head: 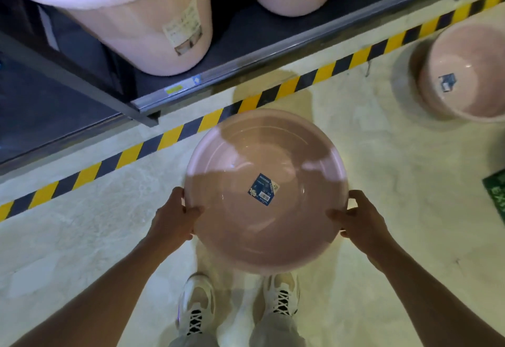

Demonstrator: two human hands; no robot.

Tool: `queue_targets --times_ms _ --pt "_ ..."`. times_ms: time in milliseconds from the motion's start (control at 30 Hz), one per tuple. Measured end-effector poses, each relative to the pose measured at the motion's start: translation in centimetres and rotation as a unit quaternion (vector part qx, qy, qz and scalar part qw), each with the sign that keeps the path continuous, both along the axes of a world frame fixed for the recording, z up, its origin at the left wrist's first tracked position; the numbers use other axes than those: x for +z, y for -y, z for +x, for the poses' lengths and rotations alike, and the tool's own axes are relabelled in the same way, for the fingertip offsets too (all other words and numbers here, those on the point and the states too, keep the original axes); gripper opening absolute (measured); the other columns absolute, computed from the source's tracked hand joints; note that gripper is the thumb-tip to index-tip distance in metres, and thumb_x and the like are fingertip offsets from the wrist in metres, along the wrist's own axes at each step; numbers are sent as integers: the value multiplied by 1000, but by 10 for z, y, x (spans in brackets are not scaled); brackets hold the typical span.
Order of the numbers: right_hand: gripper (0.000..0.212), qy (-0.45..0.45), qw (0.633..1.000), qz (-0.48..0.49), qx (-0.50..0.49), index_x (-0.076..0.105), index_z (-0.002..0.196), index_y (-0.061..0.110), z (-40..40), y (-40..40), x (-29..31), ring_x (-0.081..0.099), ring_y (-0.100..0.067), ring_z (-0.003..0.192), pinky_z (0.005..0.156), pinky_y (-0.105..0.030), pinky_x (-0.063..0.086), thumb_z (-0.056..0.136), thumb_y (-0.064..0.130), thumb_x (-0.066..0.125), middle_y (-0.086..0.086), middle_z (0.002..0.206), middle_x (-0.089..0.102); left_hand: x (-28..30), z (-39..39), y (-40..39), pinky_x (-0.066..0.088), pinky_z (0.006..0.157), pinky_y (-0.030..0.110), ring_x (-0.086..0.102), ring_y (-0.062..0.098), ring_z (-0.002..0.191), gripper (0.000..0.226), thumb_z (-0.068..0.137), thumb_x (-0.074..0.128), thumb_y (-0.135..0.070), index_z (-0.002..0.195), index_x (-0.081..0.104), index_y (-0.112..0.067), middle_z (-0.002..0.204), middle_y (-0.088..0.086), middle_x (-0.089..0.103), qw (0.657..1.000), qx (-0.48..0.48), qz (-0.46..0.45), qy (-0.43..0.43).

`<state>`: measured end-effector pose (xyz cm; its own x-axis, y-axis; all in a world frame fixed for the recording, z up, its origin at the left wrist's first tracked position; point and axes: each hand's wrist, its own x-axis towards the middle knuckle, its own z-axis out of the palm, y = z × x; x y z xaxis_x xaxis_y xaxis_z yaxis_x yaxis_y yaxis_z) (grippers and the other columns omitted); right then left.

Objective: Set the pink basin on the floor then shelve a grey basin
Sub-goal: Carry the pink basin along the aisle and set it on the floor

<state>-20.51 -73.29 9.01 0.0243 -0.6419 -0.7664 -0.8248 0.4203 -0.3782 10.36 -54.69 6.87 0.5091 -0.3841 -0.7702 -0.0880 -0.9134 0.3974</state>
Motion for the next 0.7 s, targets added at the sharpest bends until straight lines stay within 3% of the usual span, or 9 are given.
queue_targets --times_ms 200,333,433,533,633,700 --pt "31 29 996 -42 -67 62 108 30 -73 41 69 72 -39 85 82 -57 59 84 33 80 -11 78 76 73 -39 82 59 67 42 75 31 65 32 85 77 -28 103 54 -14 77 9 72 996 -82 -34 -15" --pt "47 39 990 -62 -121 59 114 29 -129 63 111 72 -32 81 81 -52 60 79 49 83 -7 75 77 125 -79 146 57 63 34 74 21 68 59 62 67 -67 94 52 -19 62 2 74 985 -157 -66 -12" --pt "54 45 984 -65 -161 59 115 28 -175 79 138 73 -30 78 80 -50 60 75 51 85 -4 72 79 145 -114 192 60 71 41 73 19 73 51 77 76 -63 92 52 -21 62 -1 74 974 -210 -80 8" --pt "47 36 978 -80 -188 61 110 28 -227 97 164 72 -30 77 80 -51 59 76 47 87 -5 72 79 154 -158 238 60 78 44 74 18 74 44 82 74 -61 95 53 -25 64 -8 74 965 -245 -96 4" --pt "40 10 972 -91 -214 62 108 22 -277 117 183 65 -28 67 76 -50 60 80 39 86 -12 76 77 162 -205 277 60 73 39 75 14 71 46 80 71 -68 97 53 -29 74 -3 76 951 -290 -105 -15" --pt "40 -7 968 -96 -233 63 108 21 -305 132 193 63 -26 63 67 -43 59 80 38 86 -13 79 77 166 -235 301 59 66 35 75 12 68 43 81 72 -66 95 53 -29 84 -2 77 944 -308 -113 -28"
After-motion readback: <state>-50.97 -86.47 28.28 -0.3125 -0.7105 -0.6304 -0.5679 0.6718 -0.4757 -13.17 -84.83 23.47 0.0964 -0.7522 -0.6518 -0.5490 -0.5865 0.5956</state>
